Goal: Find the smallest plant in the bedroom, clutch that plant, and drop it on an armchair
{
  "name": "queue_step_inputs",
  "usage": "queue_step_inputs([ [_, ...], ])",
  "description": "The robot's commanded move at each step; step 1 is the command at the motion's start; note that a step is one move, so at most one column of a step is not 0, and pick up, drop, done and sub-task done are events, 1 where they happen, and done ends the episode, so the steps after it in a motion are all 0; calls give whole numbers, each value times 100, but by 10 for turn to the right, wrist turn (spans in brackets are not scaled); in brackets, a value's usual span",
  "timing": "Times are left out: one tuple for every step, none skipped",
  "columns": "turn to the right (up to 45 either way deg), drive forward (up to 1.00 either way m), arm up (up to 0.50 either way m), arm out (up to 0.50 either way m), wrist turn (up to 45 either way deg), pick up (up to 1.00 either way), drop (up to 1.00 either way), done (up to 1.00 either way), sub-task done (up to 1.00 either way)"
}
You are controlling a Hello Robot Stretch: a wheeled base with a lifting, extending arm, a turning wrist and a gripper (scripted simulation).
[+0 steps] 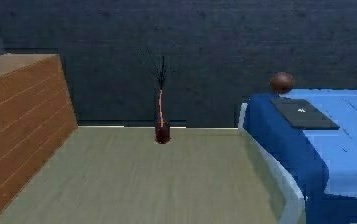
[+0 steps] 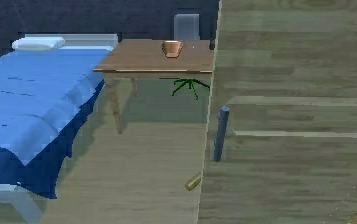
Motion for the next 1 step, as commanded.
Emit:
queue_step_inputs([
  [90,0,0,0,0,0,0,0,0],
])
